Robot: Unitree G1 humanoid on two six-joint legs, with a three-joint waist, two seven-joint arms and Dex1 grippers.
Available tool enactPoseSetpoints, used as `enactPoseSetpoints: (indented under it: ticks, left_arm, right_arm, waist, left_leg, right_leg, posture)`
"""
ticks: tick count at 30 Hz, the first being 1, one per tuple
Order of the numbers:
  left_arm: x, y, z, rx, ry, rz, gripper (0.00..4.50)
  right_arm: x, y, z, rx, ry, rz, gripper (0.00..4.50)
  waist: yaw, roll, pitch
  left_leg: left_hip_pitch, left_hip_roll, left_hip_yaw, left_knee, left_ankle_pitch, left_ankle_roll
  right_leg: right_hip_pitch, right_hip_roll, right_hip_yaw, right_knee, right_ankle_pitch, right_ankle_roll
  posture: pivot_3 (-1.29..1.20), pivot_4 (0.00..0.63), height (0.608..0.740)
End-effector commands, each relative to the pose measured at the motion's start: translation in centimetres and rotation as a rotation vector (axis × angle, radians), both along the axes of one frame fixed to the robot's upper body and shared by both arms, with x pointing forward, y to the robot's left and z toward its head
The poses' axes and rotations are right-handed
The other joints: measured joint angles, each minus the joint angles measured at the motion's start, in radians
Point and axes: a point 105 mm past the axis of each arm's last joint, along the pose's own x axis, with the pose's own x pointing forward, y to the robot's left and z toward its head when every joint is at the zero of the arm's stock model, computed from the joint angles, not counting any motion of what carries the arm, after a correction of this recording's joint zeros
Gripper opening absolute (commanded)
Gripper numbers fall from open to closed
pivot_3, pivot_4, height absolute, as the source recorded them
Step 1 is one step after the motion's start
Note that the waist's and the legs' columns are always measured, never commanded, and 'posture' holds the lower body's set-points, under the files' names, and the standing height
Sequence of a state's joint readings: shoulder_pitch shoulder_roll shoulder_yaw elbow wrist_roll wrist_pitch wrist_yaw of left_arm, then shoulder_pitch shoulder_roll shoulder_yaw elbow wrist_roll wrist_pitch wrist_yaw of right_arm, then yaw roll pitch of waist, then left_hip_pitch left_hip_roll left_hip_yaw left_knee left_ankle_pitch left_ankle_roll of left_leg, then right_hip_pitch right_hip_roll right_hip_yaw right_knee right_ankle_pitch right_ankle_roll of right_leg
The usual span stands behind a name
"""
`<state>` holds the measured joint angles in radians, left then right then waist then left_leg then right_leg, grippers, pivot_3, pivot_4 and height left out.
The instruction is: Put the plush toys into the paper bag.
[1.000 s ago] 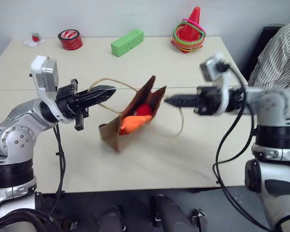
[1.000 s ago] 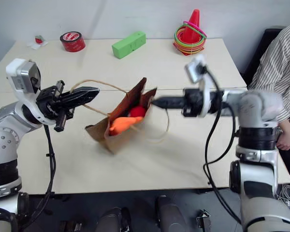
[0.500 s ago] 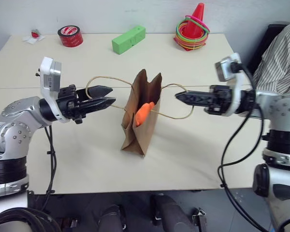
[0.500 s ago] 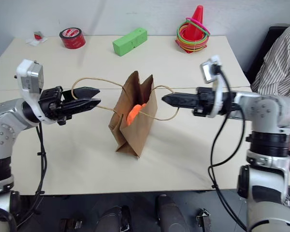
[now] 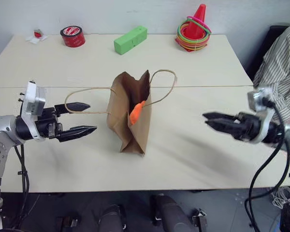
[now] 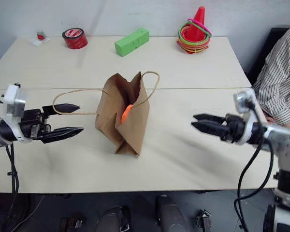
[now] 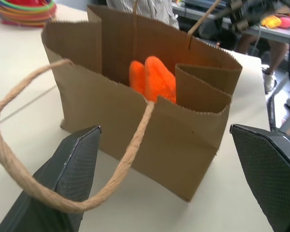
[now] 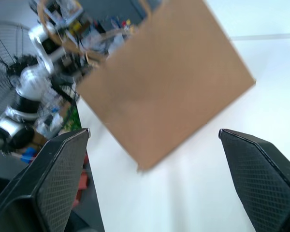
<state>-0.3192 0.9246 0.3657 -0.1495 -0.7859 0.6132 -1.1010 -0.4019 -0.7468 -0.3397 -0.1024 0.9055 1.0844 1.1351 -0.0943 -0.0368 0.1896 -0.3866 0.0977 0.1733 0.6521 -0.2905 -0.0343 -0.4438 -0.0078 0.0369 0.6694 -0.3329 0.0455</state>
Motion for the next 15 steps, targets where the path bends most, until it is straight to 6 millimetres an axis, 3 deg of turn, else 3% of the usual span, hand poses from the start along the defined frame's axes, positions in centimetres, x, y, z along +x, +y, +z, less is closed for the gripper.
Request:
enactPoseSetpoints:
  ticks: [1, 4, 8, 12, 15]
  left_arm:
    - [-0.1, -0.5, 2.5, -0.107, -0.014, -0.012, 4.47]
    - [-0.2, -1.3, 3.6, -0.22, 0.064, -0.071, 4.47]
    - [1.1, -1.7, 3.9, -0.404, 0.196, -0.072, 4.47]
    - [2.1, -2.5, 1.3, -0.329, 0.276, -0.015, 4.47]
    - [3.2, -2.2, 1.5, -0.351, 0.225, 0.054, 4.47]
  right_arm:
    - [-0.2, 1.0, 0.4, -0.003, -0.09, 0.002, 4.37]
    - [0.1, 1.2, -0.2, 0.005, -0.105, -0.023, 4.37]
    - [0.8, 1.8, 0.0, 0.028, -0.148, -0.055, 4.37]
    - [1.1, 2.6, -0.1, 0.049, -0.18, -0.076, 4.37]
    - [0.9, 3.2, -0.4, 0.051, -0.198, -0.077, 4.37]
  waist:
    - [0.001, 0.0, 0.0]
    - [0.006, 0.0, 0.0]
    - [0.009, 0.0, 0.0]
    - [0.007, 0.0, 0.0]
    - [0.011, 0.0, 0.0]
  left_leg:
    - [0.0, 0.0, 0.0, 0.0, 0.0, 0.001]
    - [0.0, -0.001, 0.0, 0.003, 0.001, 0.002]
    - [0.001, -0.001, -0.001, 0.005, 0.001, 0.002]
    - [0.0, 0.0, -0.001, 0.006, 0.001, 0.002]
    - [0.0, 0.0, -0.001, 0.007, 0.001, 0.002]
  right_leg:
    - [0.0, 0.0, 0.0, 0.001, 0.0, 0.0]
    - [0.0, 0.0, 0.0, 0.004, 0.002, 0.0]
    - [0.001, 0.0, 0.0, 0.005, 0.002, 0.0]
    - [0.0, 0.0, 0.0, 0.007, 0.002, 0.0]
    - [0.0, 0.0, 0.0, 0.007, 0.002, 0.0]
  posture:
    - [0.0, 0.15, 0.74]
    - [0.0, 0.15, 0.74]
    - [0.0, 0.15, 0.74]
    - [0.0, 0.15, 0.74]
    - [0.0, 0.15, 0.74]
